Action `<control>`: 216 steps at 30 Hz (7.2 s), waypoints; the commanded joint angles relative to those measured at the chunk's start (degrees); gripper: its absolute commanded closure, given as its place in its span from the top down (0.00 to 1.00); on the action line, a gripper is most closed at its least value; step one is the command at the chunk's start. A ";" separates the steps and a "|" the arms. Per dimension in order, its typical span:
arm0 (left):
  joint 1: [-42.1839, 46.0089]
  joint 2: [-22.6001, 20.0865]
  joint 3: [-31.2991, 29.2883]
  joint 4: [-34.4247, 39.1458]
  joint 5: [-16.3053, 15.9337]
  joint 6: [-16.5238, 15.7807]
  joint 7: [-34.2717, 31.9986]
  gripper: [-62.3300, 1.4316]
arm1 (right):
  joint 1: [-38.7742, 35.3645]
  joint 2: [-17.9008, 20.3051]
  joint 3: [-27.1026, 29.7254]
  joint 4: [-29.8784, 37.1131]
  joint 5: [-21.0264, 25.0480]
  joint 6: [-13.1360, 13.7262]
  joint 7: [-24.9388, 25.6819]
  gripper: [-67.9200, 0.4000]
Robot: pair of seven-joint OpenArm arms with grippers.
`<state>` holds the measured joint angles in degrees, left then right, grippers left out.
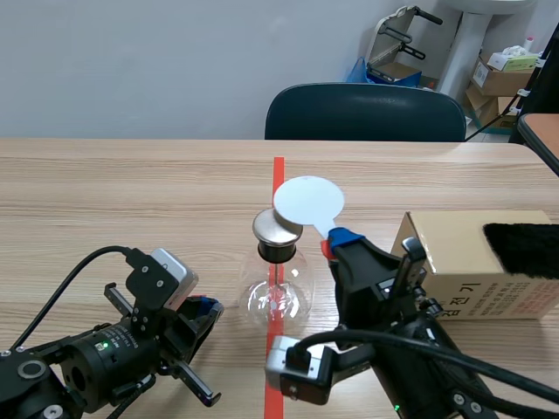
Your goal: Do the electroscope experiment
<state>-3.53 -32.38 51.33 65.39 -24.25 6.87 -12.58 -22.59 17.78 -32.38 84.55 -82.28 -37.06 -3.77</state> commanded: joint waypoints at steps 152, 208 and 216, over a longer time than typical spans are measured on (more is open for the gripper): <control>-0.11 0.28 -0.15 0.98 0.09 -0.11 0.44 0.09 | 0.52 0.13 0.17 0.87 0.00 -0.61 -24.59 0.02; 8.00 -25.73 -0.15 32.87 0.02 -3.56 -4.50 0.62 | -9.31 -2.01 27.50 -3.69 26.43 -7.80 21.73 0.02; 8.15 -32.87 -0.15 40.44 -0.09 -3.48 -4.72 0.62 | -8.57 -3.39 27.61 -6.36 24.48 -7.80 21.64 0.02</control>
<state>4.29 -64.97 51.33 105.06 -24.25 3.36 -16.34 -32.05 14.04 -5.26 77.52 -57.52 -41.36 17.96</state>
